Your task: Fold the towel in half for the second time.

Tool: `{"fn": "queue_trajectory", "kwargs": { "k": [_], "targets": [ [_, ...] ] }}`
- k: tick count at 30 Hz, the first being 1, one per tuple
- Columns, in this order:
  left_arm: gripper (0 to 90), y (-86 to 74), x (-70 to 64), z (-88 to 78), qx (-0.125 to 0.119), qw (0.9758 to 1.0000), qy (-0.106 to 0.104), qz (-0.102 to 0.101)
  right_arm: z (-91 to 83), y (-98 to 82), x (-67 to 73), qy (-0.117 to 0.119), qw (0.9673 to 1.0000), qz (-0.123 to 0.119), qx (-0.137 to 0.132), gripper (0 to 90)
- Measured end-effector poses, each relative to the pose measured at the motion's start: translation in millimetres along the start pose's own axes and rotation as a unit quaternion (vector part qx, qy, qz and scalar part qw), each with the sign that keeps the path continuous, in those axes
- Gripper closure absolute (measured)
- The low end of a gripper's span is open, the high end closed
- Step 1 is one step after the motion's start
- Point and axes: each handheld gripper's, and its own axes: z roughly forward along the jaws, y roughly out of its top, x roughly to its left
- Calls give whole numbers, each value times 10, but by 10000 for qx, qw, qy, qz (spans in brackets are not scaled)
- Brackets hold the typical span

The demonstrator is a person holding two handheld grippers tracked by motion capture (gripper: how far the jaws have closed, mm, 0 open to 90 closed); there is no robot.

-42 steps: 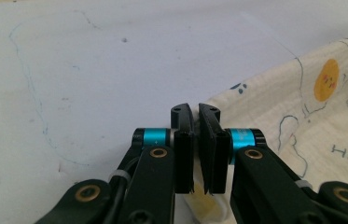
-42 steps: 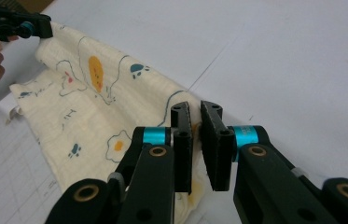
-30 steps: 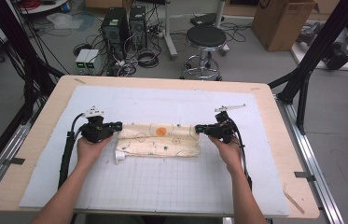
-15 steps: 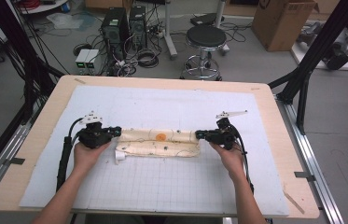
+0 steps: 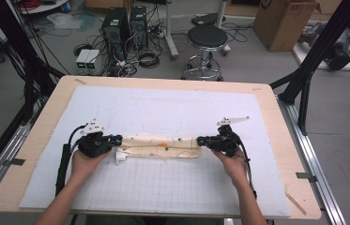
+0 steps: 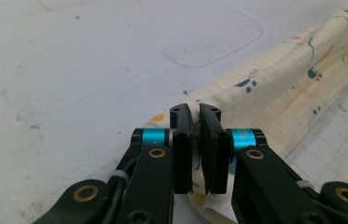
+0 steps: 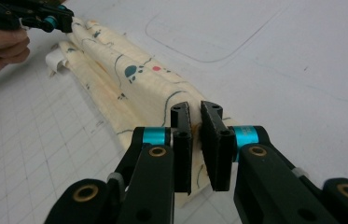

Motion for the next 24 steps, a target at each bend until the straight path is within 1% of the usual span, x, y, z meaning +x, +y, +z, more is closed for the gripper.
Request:
{"fn": "queue_trajectory", "kwargs": {
  "k": [4,5,6,7,10,11,12,14,15,16,17,18,20,21,24],
  "targets": [
    [829,-23,-46,-8,64,9999,14,134,18,-36,16,-32,10000,-56,41,830],
    [828,-32,-52,-11,75,9999,-4,151,20,-51,23,-10,10000,-24,72,830],
    [828,-42,-58,-12,79,9998,9,163,26,-63,19,-15,10000,-49,69,829],
    [827,-59,-61,-15,120,9998,-4,171,24,-73,28,-10,10000,-4,99,827],
    [810,-89,-77,-20,172,9997,-57,174,28,-105,61,-47,9998,-84,169,817],
    [789,-89,-82,-24,177,9997,-89,165,30,-113,68,-44,9998,-120,181,804],
    [768,-87,-89,-35,192,9996,-142,169,27,-119,78,-13,9997,-97,207,789],
    [716,-76,-109,-63,157,9995,-235,169,11,-130,96,-37,9997,-118,225,714],
    [666,-62,-114,-91,128,9994,-272,156,-7,-127,109,-50,9997,-89,211,682],
    [623,-55,-123,-107,83,9995,-292,134,-39,-117,127,-6,9998,-99,146,653],
    [613,-38,-134,-141,33,9994,-310,180,-61,-108,148,12,9999,-118,100,632],
    [597,-24,-149,-161,-17,9993,-311,202,-95,-91,179,-43,9998,-212,-13,619],
    [550,5,-178,-194,-81,9993,-281,238,-137,-62,221,-47,9996,-265,-118,608],
    [535,16,-185,-202,-99,9992,-270,274,-153,-47,237,-38,9995,-273,-141,609],
    [528,60,-220,-218,-167,9990,-283,305,-148,-10,282,-13,9994,-296,-181,614]
  ]
}}
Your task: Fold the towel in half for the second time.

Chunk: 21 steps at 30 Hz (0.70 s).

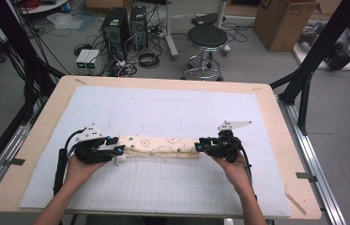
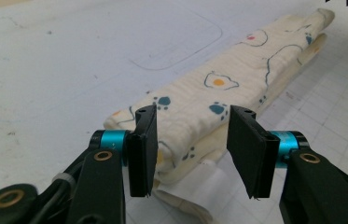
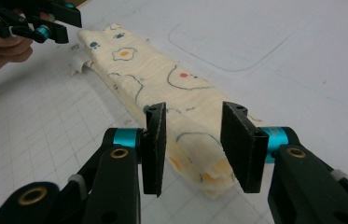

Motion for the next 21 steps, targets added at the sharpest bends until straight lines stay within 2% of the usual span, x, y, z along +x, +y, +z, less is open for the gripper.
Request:
{"fn": "queue_trajectory", "kwargs": {
  "k": [2,7,11,15,17,21],
  "targets": [
    [543,42,-17,17,-14,10000,-32,20,38,29,34,-4,10000,-74,-27,643],
    [713,177,-91,151,-9,9998,-146,108,184,132,102,89,9998,-166,36,755],
    [797,277,-159,320,99,9994,-287,193,317,236,164,175,9995,-252,118,808],
    [838,328,-206,485,353,9981,-388,322,450,323,216,260,9989,-352,187,835],
    [847,328,-227,555,443,9974,-487,283,540,346,257,324,9984,-362,279,842],
    [863,302,-257,650,579,9967,-485,285,707,345,314,370,9975,-376,480,846]
  ]
}}
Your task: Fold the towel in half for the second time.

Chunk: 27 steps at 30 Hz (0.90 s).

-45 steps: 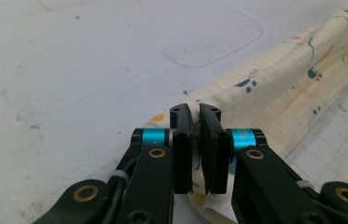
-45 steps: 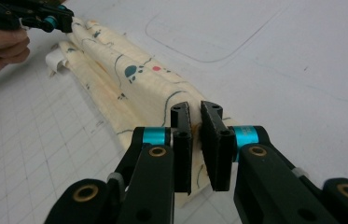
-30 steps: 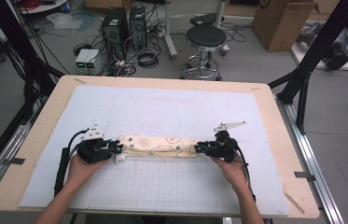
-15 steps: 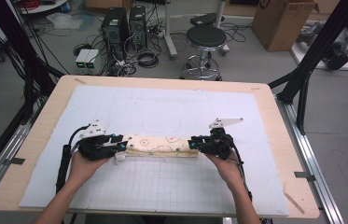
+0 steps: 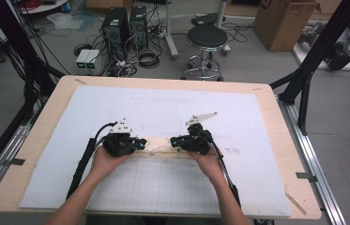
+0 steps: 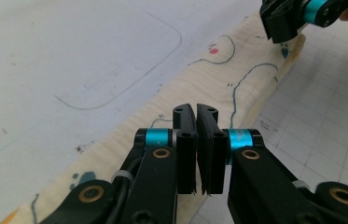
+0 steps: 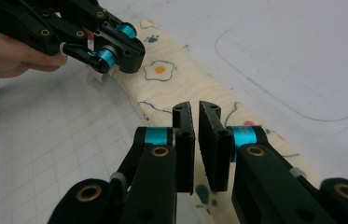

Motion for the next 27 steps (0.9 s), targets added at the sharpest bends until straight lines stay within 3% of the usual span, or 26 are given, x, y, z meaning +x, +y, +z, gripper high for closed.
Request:
{"fn": "queue_trajectory", "kwargs": {
  "k": [4,11,13,15,27],
  "targets": [
    [869,-20,28,51,113,9999,51,-112,184,-13,25,26,9998,18,213,852],
    [871,-66,59,85,394,9991,163,-77,335,-58,23,-71,9989,-25,465,856],
    [870,-87,70,96,527,9984,218,40,349,-70,20,-149,9983,-58,561,858],
    [870,-108,87,103,582,9981,223,25,355,-84,17,-202,9976,-108,647,860],
    [866,-231,153,-7,511,9984,241,-88,276,-140,-24,-313,9966,-254,721,860]
  ]
}}
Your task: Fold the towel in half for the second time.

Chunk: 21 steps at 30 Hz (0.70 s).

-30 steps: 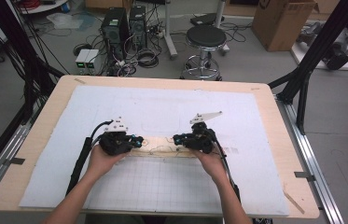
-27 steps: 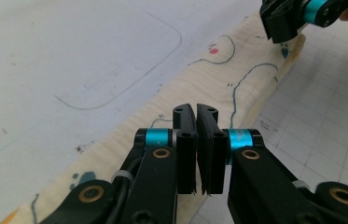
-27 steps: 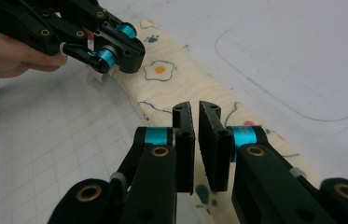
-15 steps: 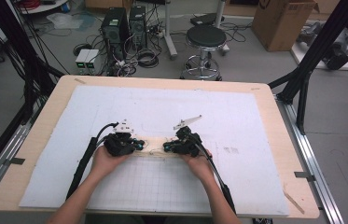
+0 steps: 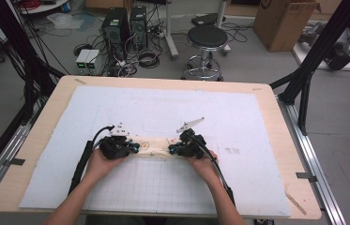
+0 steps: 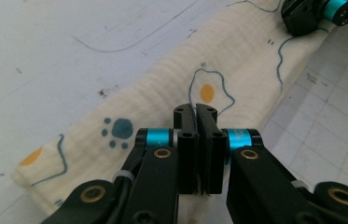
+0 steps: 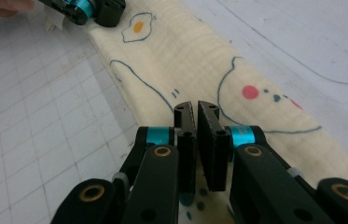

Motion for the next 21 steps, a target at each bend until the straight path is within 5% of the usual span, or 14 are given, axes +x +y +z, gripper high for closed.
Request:
{"fn": "queue_trajectory", "kwargs": {
  "k": [21],
  "targets": [
    [855,-208,126,-231,-138,9997,128,-130,-324,-317,-241,-109,9998,75,-124,855]
  ]
}}
